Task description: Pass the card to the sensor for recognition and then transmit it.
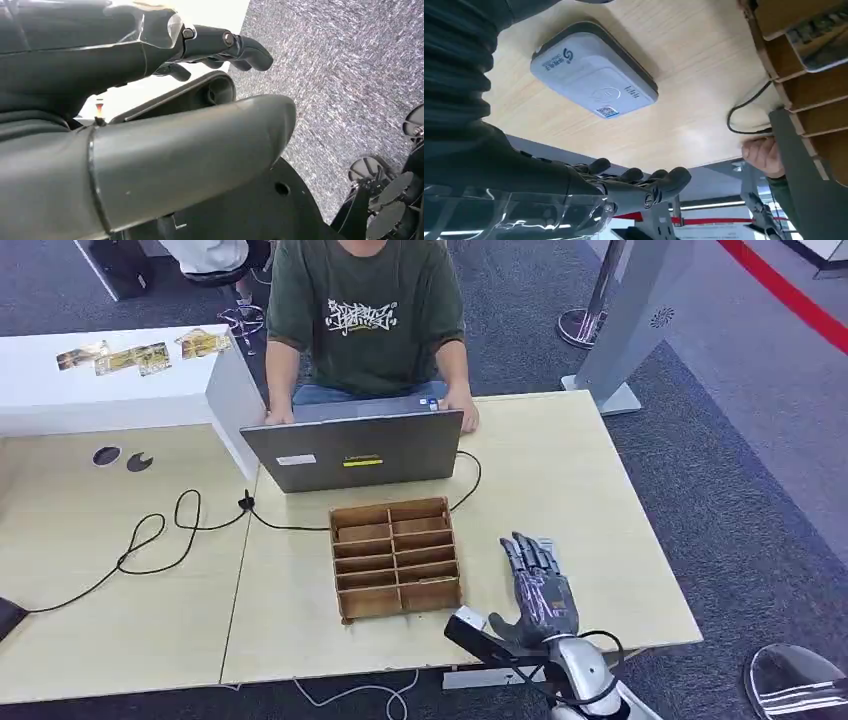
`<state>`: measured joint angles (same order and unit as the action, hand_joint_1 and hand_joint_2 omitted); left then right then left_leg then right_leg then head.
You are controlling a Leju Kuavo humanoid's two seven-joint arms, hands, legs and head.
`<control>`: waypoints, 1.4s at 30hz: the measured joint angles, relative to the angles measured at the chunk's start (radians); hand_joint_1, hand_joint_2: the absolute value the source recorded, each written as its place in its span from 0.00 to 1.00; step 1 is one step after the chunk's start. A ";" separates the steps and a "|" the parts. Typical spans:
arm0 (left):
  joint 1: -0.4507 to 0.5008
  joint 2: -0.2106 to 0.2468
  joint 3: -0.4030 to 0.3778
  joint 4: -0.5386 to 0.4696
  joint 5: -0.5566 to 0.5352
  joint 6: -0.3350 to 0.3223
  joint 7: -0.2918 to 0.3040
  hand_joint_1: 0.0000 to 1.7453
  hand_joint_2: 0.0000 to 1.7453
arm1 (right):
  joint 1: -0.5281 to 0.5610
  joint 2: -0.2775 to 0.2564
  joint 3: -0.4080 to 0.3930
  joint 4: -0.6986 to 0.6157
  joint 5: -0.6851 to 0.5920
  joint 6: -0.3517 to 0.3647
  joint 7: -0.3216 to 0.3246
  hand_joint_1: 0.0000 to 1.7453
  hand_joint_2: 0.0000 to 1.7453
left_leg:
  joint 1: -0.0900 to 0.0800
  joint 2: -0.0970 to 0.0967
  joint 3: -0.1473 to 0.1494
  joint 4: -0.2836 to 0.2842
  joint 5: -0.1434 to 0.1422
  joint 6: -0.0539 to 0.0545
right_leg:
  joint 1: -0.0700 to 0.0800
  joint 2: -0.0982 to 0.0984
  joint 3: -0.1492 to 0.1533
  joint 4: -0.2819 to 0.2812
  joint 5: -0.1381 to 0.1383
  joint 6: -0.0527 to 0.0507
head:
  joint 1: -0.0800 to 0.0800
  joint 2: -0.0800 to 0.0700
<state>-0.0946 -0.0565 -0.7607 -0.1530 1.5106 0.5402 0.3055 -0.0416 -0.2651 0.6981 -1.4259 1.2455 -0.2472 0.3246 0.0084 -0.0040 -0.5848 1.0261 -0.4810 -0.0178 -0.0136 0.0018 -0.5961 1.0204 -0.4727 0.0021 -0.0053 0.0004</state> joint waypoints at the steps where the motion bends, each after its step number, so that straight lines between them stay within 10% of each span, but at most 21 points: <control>1: 0.000 0.000 0.000 0.000 0.000 0.000 0.000 0.00 0.00 | -0.004 0.000 0.002 -0.003 -0.005 -0.004 0.002 0.00 1.00 | 0.000 0.000 0.000 0.000 0.000 0.000 | 0.000 0.000 0.000 0.000 0.000 0.000 | 0.000 0.000; 17: 0.000 0.000 0.005 0.000 0.011 0.000 -0.001 0.00 0.00 | -0.028 0.016 0.025 -0.098 -0.089 -0.090 0.003 0.00 1.00 | 0.000 0.000 0.000 0.000 0.000 0.000 | 0.000 0.000 0.000 0.000 0.000 0.000 | 0.000 0.000; 42: 0.000 0.000 0.007 0.000 -0.032 -0.009 -0.002 0.00 0.00 | -0.129 0.066 0.119 -0.026 -0.173 0.010 -0.028 0.00 1.00 | 0.000 0.000 0.000 0.000 0.000 0.000 | 0.000 0.000 0.000 0.000 0.000 0.000 | 0.000 0.000</control>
<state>-0.0948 -0.0565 -0.7538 -0.1530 1.4782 0.5314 0.3037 -0.1708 -0.1995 0.8167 -1.4516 1.0730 -0.2369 0.2968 0.0085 -0.0040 -0.5848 1.0261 -0.4809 -0.0178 -0.0136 0.0019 -0.5961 1.0207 -0.4727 0.0021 -0.0057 0.0004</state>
